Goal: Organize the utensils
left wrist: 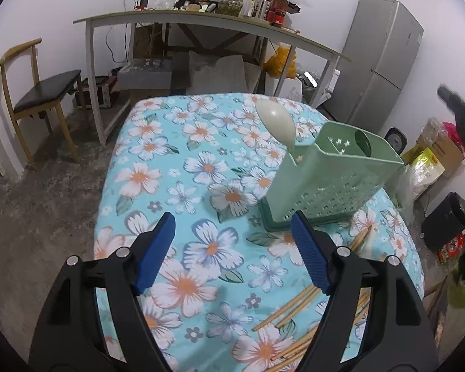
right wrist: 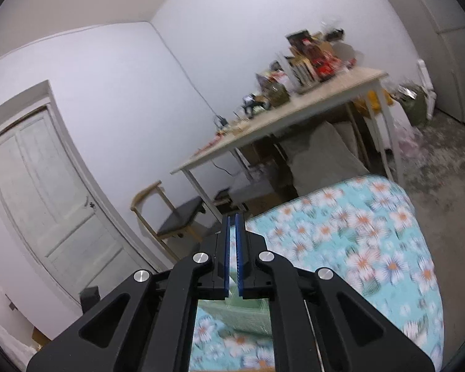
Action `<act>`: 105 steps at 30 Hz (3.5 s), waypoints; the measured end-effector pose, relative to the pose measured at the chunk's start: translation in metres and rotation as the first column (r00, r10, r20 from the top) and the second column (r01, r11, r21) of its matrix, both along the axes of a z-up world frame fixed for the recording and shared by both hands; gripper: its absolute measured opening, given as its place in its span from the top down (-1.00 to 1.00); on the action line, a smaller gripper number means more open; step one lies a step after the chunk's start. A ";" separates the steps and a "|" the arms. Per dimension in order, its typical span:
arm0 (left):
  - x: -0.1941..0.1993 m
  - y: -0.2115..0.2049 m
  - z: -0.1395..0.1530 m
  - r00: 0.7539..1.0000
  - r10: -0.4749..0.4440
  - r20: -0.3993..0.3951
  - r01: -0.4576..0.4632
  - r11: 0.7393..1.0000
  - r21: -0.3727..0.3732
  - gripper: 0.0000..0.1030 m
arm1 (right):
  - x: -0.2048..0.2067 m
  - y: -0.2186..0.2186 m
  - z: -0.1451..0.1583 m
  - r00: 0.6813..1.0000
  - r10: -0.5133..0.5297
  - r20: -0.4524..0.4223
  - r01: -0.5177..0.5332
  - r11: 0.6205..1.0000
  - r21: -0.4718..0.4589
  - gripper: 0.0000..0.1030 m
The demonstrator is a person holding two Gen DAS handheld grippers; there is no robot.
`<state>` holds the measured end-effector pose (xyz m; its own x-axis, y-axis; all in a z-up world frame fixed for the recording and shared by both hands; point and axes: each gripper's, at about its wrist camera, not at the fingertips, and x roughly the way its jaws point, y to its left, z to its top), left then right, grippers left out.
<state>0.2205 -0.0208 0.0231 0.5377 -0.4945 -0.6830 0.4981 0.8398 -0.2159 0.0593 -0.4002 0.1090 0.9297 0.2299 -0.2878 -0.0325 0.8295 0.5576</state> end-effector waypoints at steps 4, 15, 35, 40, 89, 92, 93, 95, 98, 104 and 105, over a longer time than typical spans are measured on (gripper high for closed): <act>-0.007 -0.001 -0.006 1.000 0.002 -0.006 -0.001 1.000 0.005 -0.45 | -0.013 0.003 -0.040 0.994 -0.012 -0.107 0.015 0.999 0.030 0.47; -0.027 -0.005 -0.032 0.988 -0.089 -0.123 0.081 0.995 -0.063 -0.70 | -0.049 0.053 -0.138 0.916 -0.050 -0.397 0.033 0.998 -0.048 0.15; -0.063 -0.041 -0.032 0.966 -0.238 -0.098 0.227 0.968 -0.105 -0.84 | -0.064 0.065 -0.142 0.913 -0.076 -0.402 0.052 0.996 -0.072 0.15; -0.075 -0.061 -0.035 0.948 -0.317 -0.019 0.316 0.949 -0.010 -0.84 | -0.067 0.060 -0.146 0.910 -0.086 -0.406 0.064 0.996 -0.068 0.15; -0.078 -0.103 -0.064 0.935 -0.334 -0.120 0.345 0.934 0.090 0.95 | -0.059 0.067 -0.180 0.814 0.020 -0.581 -0.059 0.997 -0.049 0.82; -0.077 -0.101 -0.065 0.936 -0.329 -0.126 0.340 0.937 0.085 0.95 | -0.052 0.068 -0.182 0.813 0.051 -0.580 -0.063 0.998 0.000 0.66; -0.076 -0.101 -0.065 0.936 -0.327 -0.127 0.339 0.937 0.083 0.95 | -0.050 0.066 -0.185 0.812 0.068 -0.579 -0.057 0.998 0.038 0.60; -0.075 -0.099 -0.065 0.938 -0.324 -0.124 0.335 0.939 0.080 0.96 | -0.046 0.065 -0.190 0.812 0.092 -0.577 -0.046 0.995 0.094 0.53; -0.074 -0.099 -0.066 0.939 -0.322 -0.124 0.332 0.940 0.075 0.96 | -0.042 0.063 -0.198 0.809 0.113 -0.577 -0.020 0.986 0.166 0.28; -0.074 -0.098 -0.066 0.939 -0.321 -0.124 0.332 0.941 0.071 0.96 | -0.041 0.075 -0.194 0.786 0.151 -0.600 -0.045 0.981 0.189 0.08; -0.074 -0.098 -0.066 0.939 -0.321 -0.124 0.331 0.941 0.071 0.96 | -0.042 0.076 -0.194 0.785 0.157 -0.599 -0.048 0.980 0.194 0.06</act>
<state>0.1468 -0.1184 -0.0427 0.2769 -0.5639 -0.7780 0.7251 0.6539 -0.2159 0.0178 -0.3241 -0.0852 0.5412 0.4065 -0.7361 0.2792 0.7388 0.6133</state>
